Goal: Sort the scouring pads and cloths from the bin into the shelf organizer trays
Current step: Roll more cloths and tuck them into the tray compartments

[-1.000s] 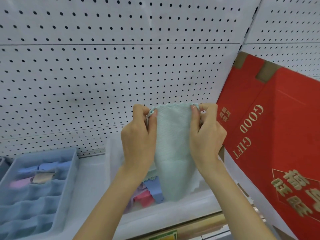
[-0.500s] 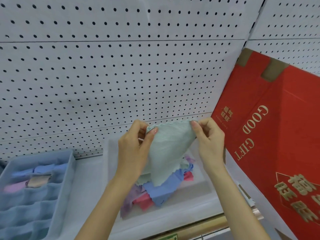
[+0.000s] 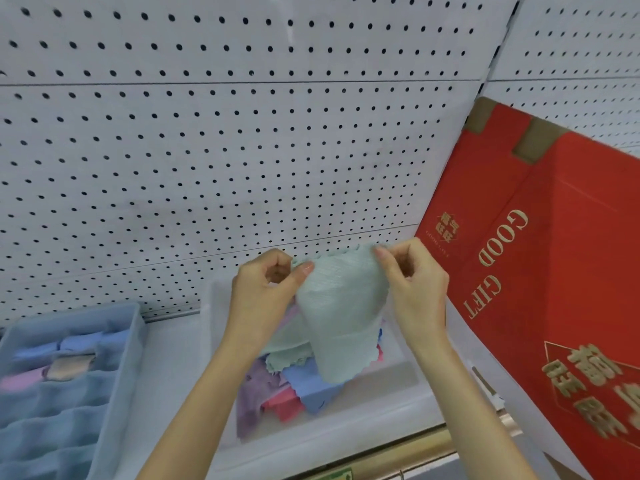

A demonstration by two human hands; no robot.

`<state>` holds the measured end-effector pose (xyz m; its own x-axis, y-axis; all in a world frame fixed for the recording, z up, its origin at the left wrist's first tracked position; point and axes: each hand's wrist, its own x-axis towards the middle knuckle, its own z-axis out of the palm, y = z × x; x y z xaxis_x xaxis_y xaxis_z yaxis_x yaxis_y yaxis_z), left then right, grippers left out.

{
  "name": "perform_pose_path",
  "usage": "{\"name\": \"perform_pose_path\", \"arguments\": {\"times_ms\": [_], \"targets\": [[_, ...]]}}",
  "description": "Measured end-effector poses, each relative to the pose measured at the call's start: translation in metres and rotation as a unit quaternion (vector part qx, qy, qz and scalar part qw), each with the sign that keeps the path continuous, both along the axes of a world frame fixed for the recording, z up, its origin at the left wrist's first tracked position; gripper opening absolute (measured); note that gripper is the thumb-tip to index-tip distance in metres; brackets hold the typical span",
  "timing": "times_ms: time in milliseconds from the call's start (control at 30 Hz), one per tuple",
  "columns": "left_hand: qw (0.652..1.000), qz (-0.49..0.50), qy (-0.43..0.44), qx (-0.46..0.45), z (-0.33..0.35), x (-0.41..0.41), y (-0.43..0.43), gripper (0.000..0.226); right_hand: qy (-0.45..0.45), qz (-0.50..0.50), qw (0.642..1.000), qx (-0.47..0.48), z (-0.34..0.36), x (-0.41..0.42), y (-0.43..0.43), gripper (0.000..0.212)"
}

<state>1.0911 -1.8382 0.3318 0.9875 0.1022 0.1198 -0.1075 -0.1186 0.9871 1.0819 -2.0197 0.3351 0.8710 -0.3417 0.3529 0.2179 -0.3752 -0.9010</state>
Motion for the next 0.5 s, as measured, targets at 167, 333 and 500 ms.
{"name": "perform_pose_path", "arguments": {"times_ms": [167,333,500], "targets": [[0.997,0.076,0.031,0.015,-0.007,-0.001,-0.019,0.030,0.004,-0.039,0.997,-0.068,-0.010,-0.008,0.022,0.027],[0.994,0.090,-0.018,0.062,-0.004,-0.008,-0.022,0.021,0.100,0.071,0.992,-0.003,-0.009,-0.011,0.026,0.025],[0.992,0.090,-0.048,0.080,-0.002,-0.013,-0.021,0.018,0.123,0.029,0.992,-0.030,-0.006,-0.006,0.023,0.019]]}}
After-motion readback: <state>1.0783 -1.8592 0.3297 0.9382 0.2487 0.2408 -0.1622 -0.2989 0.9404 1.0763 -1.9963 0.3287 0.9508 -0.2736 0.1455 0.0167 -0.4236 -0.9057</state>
